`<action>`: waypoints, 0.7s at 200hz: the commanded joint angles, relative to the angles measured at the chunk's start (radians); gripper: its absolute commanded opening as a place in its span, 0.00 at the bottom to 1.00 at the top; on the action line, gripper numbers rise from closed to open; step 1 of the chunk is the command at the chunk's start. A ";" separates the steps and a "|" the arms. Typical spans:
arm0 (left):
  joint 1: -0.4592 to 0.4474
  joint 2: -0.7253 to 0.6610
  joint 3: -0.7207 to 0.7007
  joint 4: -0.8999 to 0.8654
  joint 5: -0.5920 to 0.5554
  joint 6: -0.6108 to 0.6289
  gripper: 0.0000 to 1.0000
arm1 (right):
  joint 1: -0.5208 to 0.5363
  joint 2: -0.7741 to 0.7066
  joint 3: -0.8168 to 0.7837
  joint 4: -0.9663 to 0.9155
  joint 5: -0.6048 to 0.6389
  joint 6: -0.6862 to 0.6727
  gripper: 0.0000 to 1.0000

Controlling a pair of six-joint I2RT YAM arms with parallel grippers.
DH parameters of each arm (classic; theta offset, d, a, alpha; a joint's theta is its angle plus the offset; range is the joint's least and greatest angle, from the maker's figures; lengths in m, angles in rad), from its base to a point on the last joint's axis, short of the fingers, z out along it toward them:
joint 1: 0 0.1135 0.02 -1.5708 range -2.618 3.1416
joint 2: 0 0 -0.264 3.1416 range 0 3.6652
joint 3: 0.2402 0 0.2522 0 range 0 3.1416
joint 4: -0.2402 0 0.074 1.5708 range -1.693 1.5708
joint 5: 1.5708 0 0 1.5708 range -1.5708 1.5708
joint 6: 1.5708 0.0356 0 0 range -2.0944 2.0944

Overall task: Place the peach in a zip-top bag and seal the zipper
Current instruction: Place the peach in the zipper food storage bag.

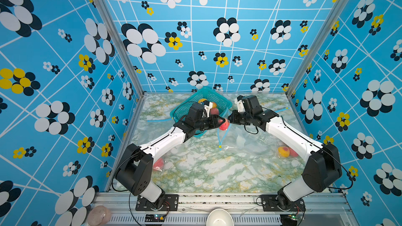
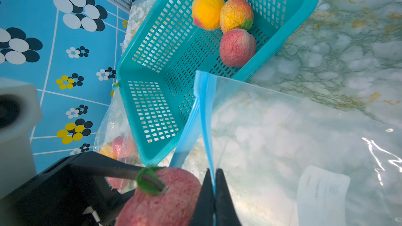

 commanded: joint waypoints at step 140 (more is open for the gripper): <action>-0.092 -0.025 0.132 -0.209 -0.143 0.208 0.65 | -0.053 -0.050 -0.034 0.010 0.014 0.020 0.00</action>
